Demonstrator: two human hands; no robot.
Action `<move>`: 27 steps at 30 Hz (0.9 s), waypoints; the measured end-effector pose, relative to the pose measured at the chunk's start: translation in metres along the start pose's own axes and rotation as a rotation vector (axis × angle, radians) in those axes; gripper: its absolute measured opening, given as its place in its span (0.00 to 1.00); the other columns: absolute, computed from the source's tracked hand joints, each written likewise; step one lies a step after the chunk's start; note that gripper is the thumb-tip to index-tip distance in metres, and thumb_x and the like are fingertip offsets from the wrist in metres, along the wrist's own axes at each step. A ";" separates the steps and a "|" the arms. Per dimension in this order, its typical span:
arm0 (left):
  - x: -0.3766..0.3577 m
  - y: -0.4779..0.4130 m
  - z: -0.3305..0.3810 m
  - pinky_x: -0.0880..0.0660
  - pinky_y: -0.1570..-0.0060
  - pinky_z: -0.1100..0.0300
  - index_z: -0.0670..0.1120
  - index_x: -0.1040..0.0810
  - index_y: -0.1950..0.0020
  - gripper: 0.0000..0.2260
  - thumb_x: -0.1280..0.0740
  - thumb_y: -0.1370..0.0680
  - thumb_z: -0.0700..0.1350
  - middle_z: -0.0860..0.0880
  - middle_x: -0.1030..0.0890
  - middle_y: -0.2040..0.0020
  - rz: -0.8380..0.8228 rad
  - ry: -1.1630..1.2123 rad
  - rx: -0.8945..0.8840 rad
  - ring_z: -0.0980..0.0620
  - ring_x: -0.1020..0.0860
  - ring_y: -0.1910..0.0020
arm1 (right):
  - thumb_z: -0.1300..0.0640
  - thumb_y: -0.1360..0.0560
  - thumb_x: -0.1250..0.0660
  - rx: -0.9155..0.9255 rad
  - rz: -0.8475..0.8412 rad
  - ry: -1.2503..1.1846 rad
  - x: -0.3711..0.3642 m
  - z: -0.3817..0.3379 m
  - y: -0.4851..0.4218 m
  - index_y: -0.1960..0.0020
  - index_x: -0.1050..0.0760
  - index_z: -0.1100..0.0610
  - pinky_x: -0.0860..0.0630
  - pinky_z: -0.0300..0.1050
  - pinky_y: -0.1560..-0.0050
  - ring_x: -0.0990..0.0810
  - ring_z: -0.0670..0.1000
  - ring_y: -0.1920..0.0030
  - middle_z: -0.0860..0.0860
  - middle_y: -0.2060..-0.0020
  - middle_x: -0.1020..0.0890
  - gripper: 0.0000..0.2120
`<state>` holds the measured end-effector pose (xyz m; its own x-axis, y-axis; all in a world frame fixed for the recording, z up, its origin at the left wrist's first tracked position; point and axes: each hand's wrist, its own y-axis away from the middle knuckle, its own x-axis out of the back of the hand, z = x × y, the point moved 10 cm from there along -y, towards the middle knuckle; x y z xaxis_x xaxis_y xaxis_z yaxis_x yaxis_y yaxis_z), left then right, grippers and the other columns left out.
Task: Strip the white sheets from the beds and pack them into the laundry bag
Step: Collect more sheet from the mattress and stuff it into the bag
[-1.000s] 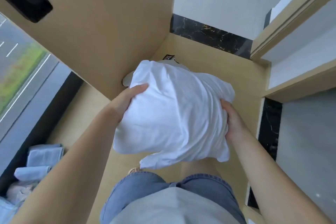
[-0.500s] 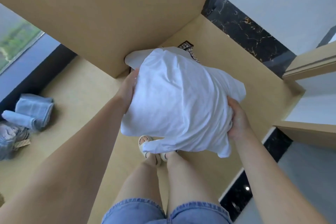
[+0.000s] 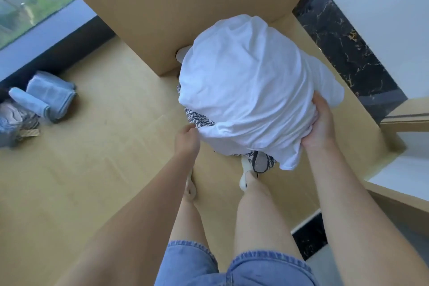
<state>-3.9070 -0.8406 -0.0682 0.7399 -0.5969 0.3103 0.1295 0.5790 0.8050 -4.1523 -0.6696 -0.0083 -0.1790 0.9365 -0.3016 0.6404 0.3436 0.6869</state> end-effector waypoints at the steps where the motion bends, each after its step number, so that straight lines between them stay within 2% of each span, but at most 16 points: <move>1: -0.012 0.002 -0.007 0.33 0.49 0.60 0.43 0.24 0.36 0.17 0.45 0.22 0.39 0.49 0.23 0.41 0.027 -0.003 0.001 0.47 0.26 0.45 | 0.51 0.21 0.42 -0.004 -0.004 0.015 -0.002 -0.003 -0.009 0.45 0.22 0.56 0.20 0.44 0.56 0.16 0.51 0.50 0.51 0.53 0.15 0.13; 2: -0.023 0.004 -0.012 0.30 0.50 0.57 0.41 0.23 0.39 0.17 0.45 0.23 0.38 0.44 0.21 0.42 0.056 0.017 0.015 0.42 0.25 0.45 | 0.50 0.22 0.41 -0.011 -0.013 0.034 -0.004 -0.006 -0.017 0.46 0.22 0.55 0.20 0.44 0.56 0.16 0.51 0.50 0.50 0.53 0.15 0.13; 4: -0.047 0.013 -0.018 0.30 0.59 0.51 0.34 0.26 0.52 0.11 0.47 0.23 0.37 0.32 0.27 0.51 0.101 0.074 0.078 0.35 0.26 0.53 | 0.50 0.21 0.41 -0.031 -0.038 0.061 -0.005 -0.012 -0.033 0.45 0.22 0.56 0.21 0.43 0.57 0.16 0.51 0.50 0.51 0.53 0.15 0.14; 5: -0.058 0.019 -0.022 0.35 0.65 0.52 0.35 0.32 0.59 0.09 0.47 0.23 0.38 0.33 0.31 0.58 0.123 0.112 0.126 0.38 0.32 0.64 | 0.50 0.21 0.42 -0.037 -0.056 0.065 -0.005 -0.016 -0.039 0.45 0.22 0.56 0.21 0.43 0.57 0.16 0.51 0.51 0.51 0.54 0.15 0.14; 6: -0.066 0.025 -0.023 0.40 0.68 0.54 0.39 0.36 0.64 0.11 0.47 0.22 0.39 0.39 0.34 0.64 0.153 0.181 0.161 0.42 0.37 0.66 | 0.51 0.20 0.42 -0.041 -0.075 0.067 -0.005 -0.022 -0.045 0.45 0.22 0.57 0.20 0.43 0.58 0.16 0.51 0.52 0.51 0.55 0.15 0.14; 7: -0.075 0.027 -0.028 0.40 0.66 0.55 0.44 0.37 0.66 0.13 0.47 0.21 0.42 0.44 0.35 0.66 0.180 0.297 0.202 0.47 0.39 0.63 | 0.51 0.20 0.43 -0.043 -0.099 0.065 -0.007 -0.028 -0.051 0.46 0.22 0.57 0.20 0.43 0.59 0.16 0.51 0.53 0.51 0.56 0.14 0.14; 8: -0.081 0.029 -0.032 0.37 0.64 0.56 0.47 0.35 0.66 0.13 0.46 0.20 0.45 0.48 0.32 0.65 0.211 0.433 0.249 0.47 0.35 0.62 | 0.51 0.20 0.43 -0.042 -0.123 0.065 -0.010 -0.035 -0.056 0.46 0.22 0.57 0.20 0.43 0.59 0.15 0.51 0.54 0.52 0.56 0.14 0.14; 11: -0.091 0.028 -0.044 0.30 0.64 0.59 0.49 0.27 0.58 0.10 0.44 0.20 0.48 0.49 0.25 0.59 0.268 0.662 0.336 0.49 0.26 0.62 | 0.51 0.20 0.42 -0.012 -0.170 0.083 -0.018 -0.061 -0.069 0.43 0.23 0.57 0.20 0.44 0.58 0.16 0.53 0.52 0.52 0.54 0.15 0.14; 13: -0.082 0.023 -0.034 0.26 0.61 0.57 0.47 0.23 0.47 0.09 0.39 0.22 0.48 0.48 0.22 0.55 0.302 0.493 0.253 0.48 0.23 0.59 | 0.51 0.20 0.42 0.007 -0.183 0.102 -0.022 -0.074 -0.078 0.42 0.23 0.57 0.20 0.46 0.55 0.16 0.53 0.50 0.53 0.52 0.15 0.14; 15: -0.072 0.014 -0.018 0.25 0.49 0.55 0.46 0.26 0.36 0.20 0.33 0.25 0.53 0.47 0.23 0.46 0.331 0.248 0.173 0.48 0.24 0.53 | 0.50 0.21 0.40 0.016 -0.179 0.129 -0.024 -0.082 -0.086 0.41 0.23 0.56 0.20 0.49 0.50 0.18 0.55 0.46 0.54 0.48 0.16 0.15; 18: -0.057 0.001 -0.008 0.29 0.39 0.49 0.48 0.25 0.36 0.29 0.33 0.30 0.65 0.45 0.30 0.36 0.393 0.031 0.247 0.44 0.27 0.40 | 0.48 0.23 0.36 0.008 -0.157 0.180 -0.019 -0.081 -0.096 0.34 0.25 0.57 0.25 0.55 0.39 0.21 0.56 0.40 0.56 0.39 0.20 0.21; 20: -0.050 -0.011 0.004 0.27 0.42 0.48 0.46 0.22 0.43 0.31 0.36 0.32 0.70 0.43 0.27 0.39 0.401 -0.047 0.251 0.43 0.27 0.40 | 0.49 0.24 0.35 -0.010 -0.142 0.217 -0.013 -0.078 -0.101 0.33 0.26 0.56 0.26 0.55 0.37 0.21 0.55 0.39 0.55 0.37 0.21 0.22; 22: -0.062 -0.030 0.018 0.27 0.60 0.56 0.43 0.23 0.54 0.26 0.35 0.30 0.66 0.43 0.20 0.52 0.274 -0.159 0.168 0.46 0.22 0.56 | 0.50 0.23 0.36 -0.040 -0.138 0.255 -0.005 -0.074 -0.104 0.33 0.26 0.56 0.24 0.52 0.39 0.21 0.54 0.40 0.55 0.38 0.21 0.21; 23: -0.069 -0.036 0.022 0.28 0.63 0.57 0.42 0.25 0.57 0.20 0.35 0.26 0.60 0.44 0.19 0.55 0.216 -0.229 0.138 0.46 0.23 0.60 | 0.50 0.23 0.36 -0.054 -0.145 0.274 -0.002 -0.071 -0.106 0.33 0.26 0.56 0.24 0.51 0.40 0.21 0.54 0.40 0.54 0.38 0.21 0.21; 25: -0.066 -0.040 0.024 0.28 0.57 0.55 0.40 0.24 0.51 0.13 0.40 0.21 0.50 0.42 0.18 0.50 0.251 -0.266 0.122 0.42 0.22 0.53 | 0.50 0.24 0.35 -0.081 -0.140 0.319 0.006 -0.065 -0.110 0.33 0.26 0.56 0.24 0.50 0.40 0.21 0.53 0.40 0.54 0.38 0.21 0.21; 27: -0.041 -0.034 0.019 0.30 0.55 0.54 0.38 0.23 0.49 0.14 0.43 0.19 0.47 0.41 0.20 0.49 0.416 -0.152 0.134 0.40 0.23 0.50 | 0.49 0.27 0.31 -0.097 -0.144 0.380 0.007 -0.060 -0.114 0.33 0.26 0.56 0.25 0.52 0.38 0.21 0.53 0.40 0.54 0.38 0.21 0.24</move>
<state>-3.9543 -0.8459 -0.0986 0.6044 -0.4097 0.6833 -0.2518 0.7155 0.6517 -4.2709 -0.6984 -0.0488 -0.5361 0.8313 -0.1465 0.5183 0.4612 0.7202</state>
